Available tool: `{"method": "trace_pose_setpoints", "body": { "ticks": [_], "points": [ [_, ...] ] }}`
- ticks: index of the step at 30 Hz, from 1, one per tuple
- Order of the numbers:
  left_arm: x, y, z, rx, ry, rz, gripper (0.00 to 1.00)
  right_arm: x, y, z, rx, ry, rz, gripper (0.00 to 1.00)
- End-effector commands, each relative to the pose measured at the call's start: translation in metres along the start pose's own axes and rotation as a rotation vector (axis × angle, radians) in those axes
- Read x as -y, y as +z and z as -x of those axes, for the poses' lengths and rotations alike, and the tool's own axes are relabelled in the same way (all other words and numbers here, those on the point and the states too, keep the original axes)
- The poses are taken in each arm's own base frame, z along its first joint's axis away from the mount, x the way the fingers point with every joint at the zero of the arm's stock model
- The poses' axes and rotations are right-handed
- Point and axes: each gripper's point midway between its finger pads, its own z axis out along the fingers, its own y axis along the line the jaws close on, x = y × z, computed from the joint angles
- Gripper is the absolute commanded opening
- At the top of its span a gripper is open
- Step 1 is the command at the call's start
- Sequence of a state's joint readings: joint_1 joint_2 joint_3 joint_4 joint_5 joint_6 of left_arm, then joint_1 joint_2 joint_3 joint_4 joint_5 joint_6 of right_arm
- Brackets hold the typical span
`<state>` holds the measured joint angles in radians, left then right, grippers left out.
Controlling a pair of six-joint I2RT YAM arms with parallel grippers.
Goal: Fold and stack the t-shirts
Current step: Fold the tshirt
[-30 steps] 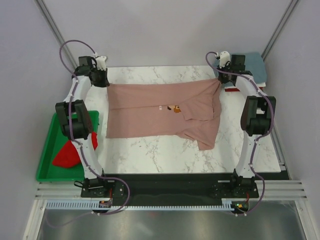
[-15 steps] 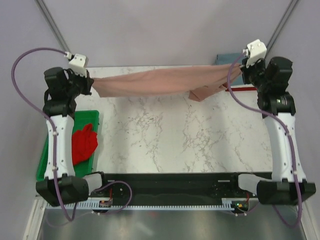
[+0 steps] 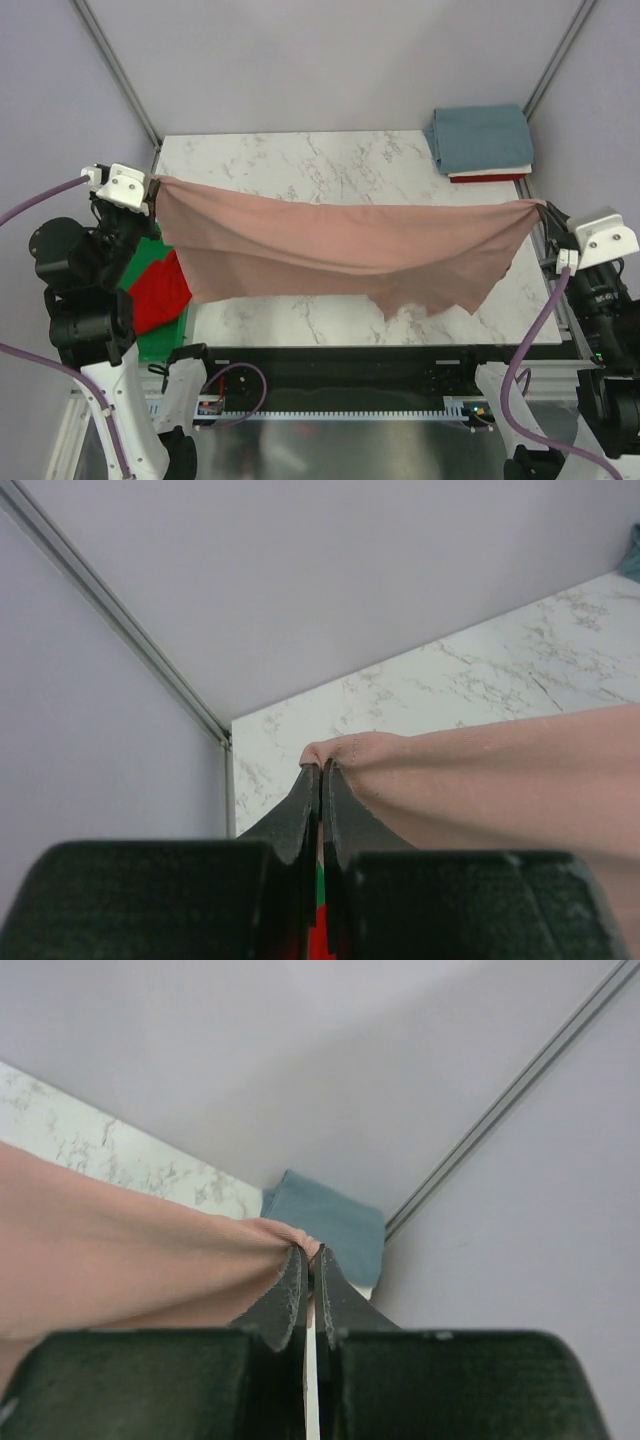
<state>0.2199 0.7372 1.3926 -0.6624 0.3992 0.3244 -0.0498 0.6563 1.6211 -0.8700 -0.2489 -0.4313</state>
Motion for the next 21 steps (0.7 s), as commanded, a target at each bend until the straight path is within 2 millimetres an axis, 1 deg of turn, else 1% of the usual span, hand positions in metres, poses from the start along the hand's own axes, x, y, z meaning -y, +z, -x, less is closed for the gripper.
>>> {"method": "trace_pose_setpoints", "body": {
  "ticks": [1,2,3,4,5,6,7,8,9,10,11,12,13,14,15,16,17,18,19,20,21],
  "points": [
    [0.0,0.001,0.003,-0.016,0.034,-0.022,0.02,0.004,0.003,-0.013,-0.079,-0.016,-0.006,0.0],
    [0.0,0.005,0.003,-0.017,0.036,-0.036,0.02,0.002,0.012,-0.022,-0.099,-0.012,0.004,0.0],
    [0.0,0.015,-0.008,-0.045,0.035,-0.05,0.02,0.001,0.019,-0.029,-0.112,-0.006,0.01,0.0],
    [0.0,0.023,-0.017,-0.067,0.027,-0.066,0.02,-0.007,0.035,-0.051,-0.162,0.012,0.05,0.0],
    [0.003,0.031,-0.034,-0.108,0.015,-0.09,0.02,-0.009,0.046,-0.057,-0.163,0.013,0.063,0.0],
    [0.004,0.045,-0.053,-0.158,0.006,-0.119,0.02,-0.014,0.058,-0.071,-0.188,0.022,0.085,0.0],
    [0.009,0.052,-0.065,-0.181,-0.001,-0.155,0.02,-0.024,0.074,-0.094,-0.217,0.036,0.122,0.0],
    [0.018,0.06,-0.091,-0.235,-0.022,-0.198,0.02,-0.03,0.083,-0.107,-0.236,0.037,0.146,0.0],
    [0.024,0.071,-0.115,-0.289,-0.036,-0.249,0.02,-0.037,0.095,-0.127,-0.274,0.038,0.175,0.0],
    [0.04,0.076,-0.14,-0.329,-0.071,-0.321,0.02,-0.047,0.106,-0.153,-0.304,0.047,0.205,0.0],
    [0.047,0.081,-0.158,-0.36,-0.091,-0.359,0.02,-0.057,0.118,-0.175,-0.342,0.046,0.247,0.0],
    [0.056,0.091,-0.181,-0.406,-0.13,-0.407,0.02,-0.072,0.122,-0.207,-0.402,0.062,0.289,0.0],
    [0.071,0.093,-0.204,-0.444,-0.175,-0.472,0.02,-0.076,0.133,-0.216,-0.388,0.064,0.299,0.0],
    [0.077,0.097,-0.218,-0.473,-0.197,-0.501,0.02,-0.083,0.139,-0.231,-0.408,0.07,0.319,0.0],
    [0.085,0.103,-0.231,-0.497,-0.209,-0.528,0.02,-0.092,0.149,-0.258,-0.462,0.082,0.35,0.0],
    [0.09,0.114,-0.262,-0.564,-0.235,-0.538,0.02,-0.098,0.157,-0.275,-0.474,0.086,0.354,0.0],
    [0.091,0.122,-0.274,-0.592,-0.255,-0.527,0.02,-0.108,0.166,-0.305,-0.54,0.104,0.382,0.0],
    [0.09,0.131,-0.29,-0.632,-0.26,-0.507,0.02,-0.112,0.172,-0.32,-0.567,0.103,0.392,0.0],
    [0.088,0.147,-0.308,-0.659,-0.279,-0.5,0.02,-0.11,0.184,-0.33,-0.562,0.094,0.381,0.0],
    [0.087,0.155,-0.32,-0.691,-0.302,-0.484,0.02,-0.118,0.192,-0.357,-0.619,0.101,0.398,0.0],
    [0.082,0.163,-0.33,-0.718,-0.304,-0.459,0.02,-0.116,0.202,-0.363,-0.615,0.076,0.403,0.0]
  ]
}}
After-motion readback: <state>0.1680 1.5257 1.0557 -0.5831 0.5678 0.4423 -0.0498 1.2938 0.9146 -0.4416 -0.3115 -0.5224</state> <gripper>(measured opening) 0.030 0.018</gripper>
